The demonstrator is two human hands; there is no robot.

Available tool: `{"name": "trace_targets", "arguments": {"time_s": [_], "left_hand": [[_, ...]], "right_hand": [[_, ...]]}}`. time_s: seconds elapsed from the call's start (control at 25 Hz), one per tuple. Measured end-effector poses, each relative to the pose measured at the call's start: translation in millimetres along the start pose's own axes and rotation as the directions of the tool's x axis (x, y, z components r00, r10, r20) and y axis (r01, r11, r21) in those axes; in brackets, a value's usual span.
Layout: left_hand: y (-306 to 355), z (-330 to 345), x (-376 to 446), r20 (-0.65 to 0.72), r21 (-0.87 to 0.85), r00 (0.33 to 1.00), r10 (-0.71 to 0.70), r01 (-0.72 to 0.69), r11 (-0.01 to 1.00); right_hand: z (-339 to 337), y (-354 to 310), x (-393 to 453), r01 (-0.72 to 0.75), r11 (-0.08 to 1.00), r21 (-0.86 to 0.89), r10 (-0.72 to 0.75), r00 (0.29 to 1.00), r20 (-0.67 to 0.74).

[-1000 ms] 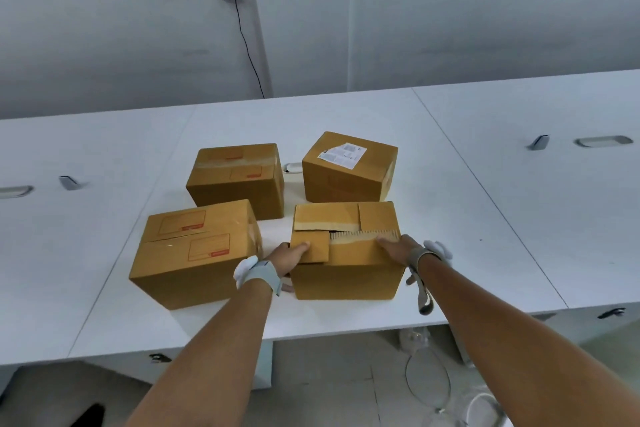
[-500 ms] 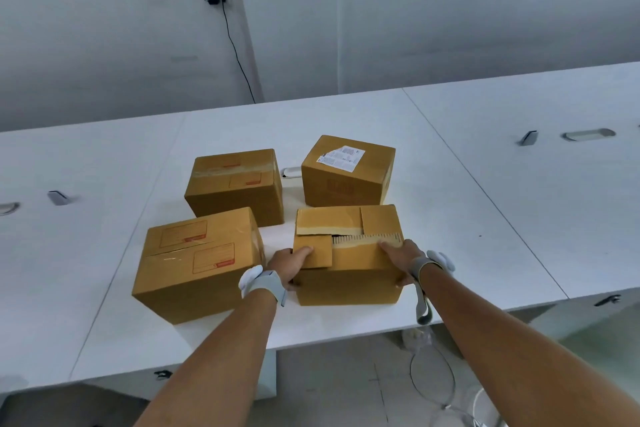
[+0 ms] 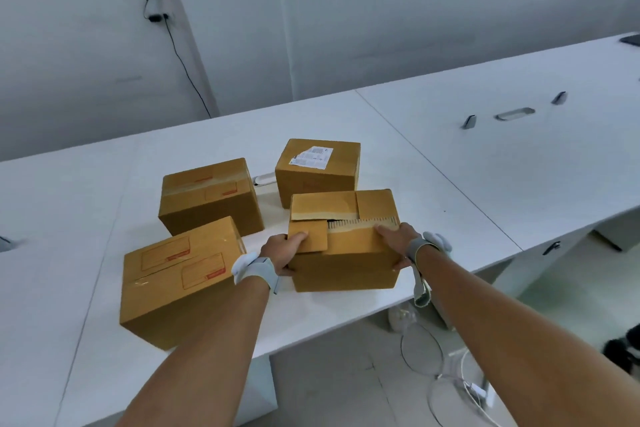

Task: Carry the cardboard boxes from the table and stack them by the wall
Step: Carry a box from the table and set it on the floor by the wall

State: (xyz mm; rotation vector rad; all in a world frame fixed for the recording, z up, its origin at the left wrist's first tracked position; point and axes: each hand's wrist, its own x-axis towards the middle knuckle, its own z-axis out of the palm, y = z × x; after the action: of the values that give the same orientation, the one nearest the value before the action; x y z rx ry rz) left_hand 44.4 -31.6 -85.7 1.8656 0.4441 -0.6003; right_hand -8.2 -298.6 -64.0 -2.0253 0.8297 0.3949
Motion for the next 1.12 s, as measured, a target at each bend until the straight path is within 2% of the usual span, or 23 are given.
{"name": "trace_targets", "arguments": {"time_s": [0.32,0.56,0.8,1.12], "left_hand": [[-4,46,-25,0.120,0.125,0.993,0.022,-0.037,0.992],[-15,109,-65,0.262,0.219,0.963,0.069,-0.129,0.967],[-57,173,-136,0.394,0.285,0.909,0.132,-0.257,0.923],[-121,230,-253,0.598,0.381,0.795,0.106,-0.397,0.835]], "right_hand": [[-21,74,-28,-0.083,0.996,0.034,0.086,0.989,-0.116],[-44,145,-97,-0.119,0.944,0.307,0.189,0.959,-0.212],[-56,242,-196,-0.128,0.860,0.494,0.318,0.891,-0.324],[-34,353,-345,-0.101,0.708,0.699,0.522,0.742,-0.421]]}}
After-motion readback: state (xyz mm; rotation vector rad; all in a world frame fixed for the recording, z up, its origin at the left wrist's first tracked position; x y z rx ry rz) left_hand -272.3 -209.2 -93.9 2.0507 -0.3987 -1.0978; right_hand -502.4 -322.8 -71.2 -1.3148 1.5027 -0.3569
